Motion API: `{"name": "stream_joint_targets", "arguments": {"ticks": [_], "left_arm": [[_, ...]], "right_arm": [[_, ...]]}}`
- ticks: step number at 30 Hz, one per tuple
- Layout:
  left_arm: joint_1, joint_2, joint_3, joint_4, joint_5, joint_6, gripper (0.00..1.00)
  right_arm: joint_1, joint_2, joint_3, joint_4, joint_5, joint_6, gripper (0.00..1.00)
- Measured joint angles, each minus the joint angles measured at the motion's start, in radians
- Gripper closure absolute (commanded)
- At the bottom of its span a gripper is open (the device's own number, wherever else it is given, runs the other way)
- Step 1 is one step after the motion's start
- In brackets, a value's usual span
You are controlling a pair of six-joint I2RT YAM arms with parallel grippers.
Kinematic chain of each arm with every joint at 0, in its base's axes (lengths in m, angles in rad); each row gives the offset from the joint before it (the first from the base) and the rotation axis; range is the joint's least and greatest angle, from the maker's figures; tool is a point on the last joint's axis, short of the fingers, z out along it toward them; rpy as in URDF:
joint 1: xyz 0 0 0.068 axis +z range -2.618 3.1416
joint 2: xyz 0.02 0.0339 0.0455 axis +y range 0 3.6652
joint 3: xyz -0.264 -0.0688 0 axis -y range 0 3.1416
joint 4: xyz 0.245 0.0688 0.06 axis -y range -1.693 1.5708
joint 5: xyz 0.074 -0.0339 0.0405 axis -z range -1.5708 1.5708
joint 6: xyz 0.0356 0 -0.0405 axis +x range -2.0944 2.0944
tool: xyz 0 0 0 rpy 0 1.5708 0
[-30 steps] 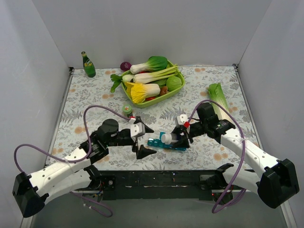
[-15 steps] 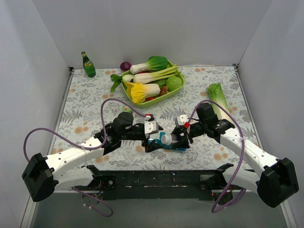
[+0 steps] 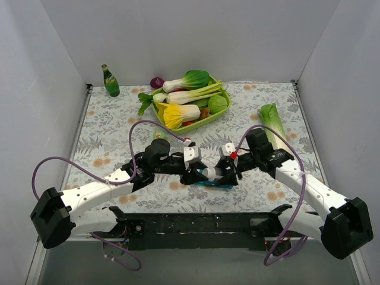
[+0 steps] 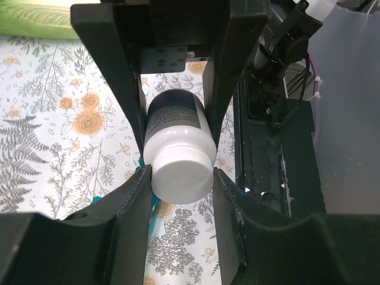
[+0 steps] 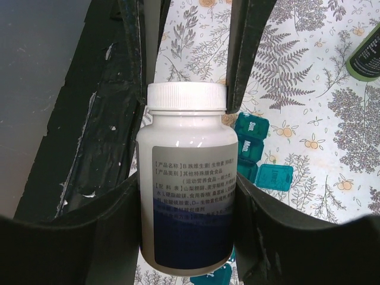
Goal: Sort the pills into containers
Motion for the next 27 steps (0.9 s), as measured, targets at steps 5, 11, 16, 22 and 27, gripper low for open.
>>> {"name": "stream_joint_targets", "arguments": {"ticks": [5, 11, 16, 22, 27], "left_arm": [[0.013, -0.001, 0.001, 0.007, -0.063, -0.271, 1.00], [0.047, -0.009, 0.000, -0.032, -0.189, -0.857, 1.00], [0.070, 0.006, 0.005, -0.095, -0.223, -1.268, 1.00], [0.077, 0.076, 0.098, -0.207, -0.238, -1.418, 0.57], [0.083, 0.076, 0.102, -0.181, -0.197, -1.457, 0.02]], "right_arm": [[0.000, 0.000, 0.000, 0.006, 0.003, 0.011, 0.89], [0.000, -0.002, 0.000, 0.066, 0.039, 0.048, 0.89], [0.001, -0.001, 0.000, 0.095, 0.074, 0.078, 0.89], [-0.005, -0.003, 0.000, 0.100, 0.111, 0.100, 0.89], [-0.007, -0.014, -0.008, 0.108, 0.126, 0.104, 0.89]]}}
